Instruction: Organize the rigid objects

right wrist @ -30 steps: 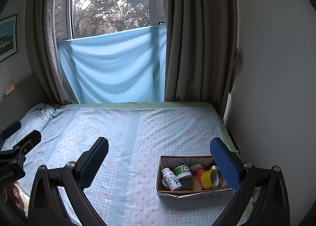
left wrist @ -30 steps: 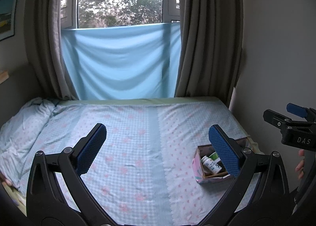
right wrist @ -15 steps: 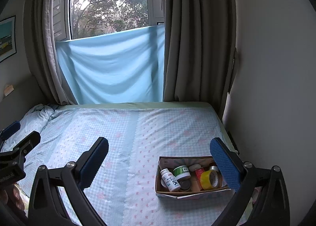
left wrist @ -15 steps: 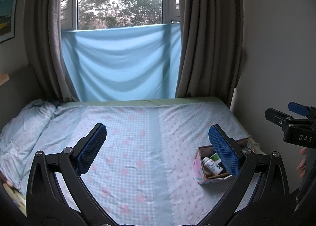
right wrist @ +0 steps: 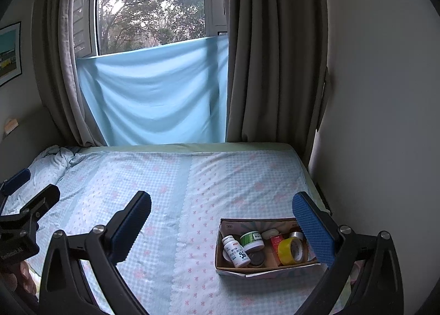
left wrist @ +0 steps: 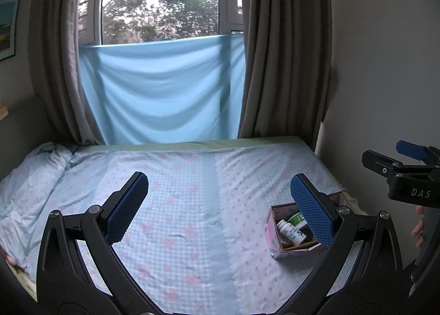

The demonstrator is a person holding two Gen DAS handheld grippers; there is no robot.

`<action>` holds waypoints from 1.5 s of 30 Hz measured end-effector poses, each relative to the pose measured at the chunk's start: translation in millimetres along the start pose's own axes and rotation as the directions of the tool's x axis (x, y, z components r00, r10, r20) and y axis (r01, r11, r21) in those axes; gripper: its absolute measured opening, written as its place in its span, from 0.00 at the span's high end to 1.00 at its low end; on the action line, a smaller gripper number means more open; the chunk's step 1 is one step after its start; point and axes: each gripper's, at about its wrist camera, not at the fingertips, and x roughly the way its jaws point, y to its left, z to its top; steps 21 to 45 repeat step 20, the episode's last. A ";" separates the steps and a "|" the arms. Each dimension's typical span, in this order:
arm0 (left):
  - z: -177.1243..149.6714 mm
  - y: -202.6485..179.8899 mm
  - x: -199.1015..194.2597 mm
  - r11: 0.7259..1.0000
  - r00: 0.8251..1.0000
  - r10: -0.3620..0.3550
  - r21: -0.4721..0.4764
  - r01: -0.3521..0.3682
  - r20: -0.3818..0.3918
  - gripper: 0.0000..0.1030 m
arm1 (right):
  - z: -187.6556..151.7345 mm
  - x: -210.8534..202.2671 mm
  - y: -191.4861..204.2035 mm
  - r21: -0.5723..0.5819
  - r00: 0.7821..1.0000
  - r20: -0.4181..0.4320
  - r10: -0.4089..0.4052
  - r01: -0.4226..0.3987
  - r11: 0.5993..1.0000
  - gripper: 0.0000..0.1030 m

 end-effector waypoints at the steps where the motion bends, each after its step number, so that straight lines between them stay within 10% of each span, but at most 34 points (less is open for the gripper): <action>1: -0.6 -0.8 0.7 1.000 1.000 -0.011 0.001 0.011 -0.002 0.00 | 0.1 0.2 -0.5 0.000 1.000 -0.001 0.000 0.000 1.000 0.01; 45: -1.3 2.3 9.8 1.000 1.000 0.014 -0.022 -0.014 0.017 0.00 | 4.5 17.7 0.5 -0.007 1.000 -0.028 0.009 -0.009 1.000 0.01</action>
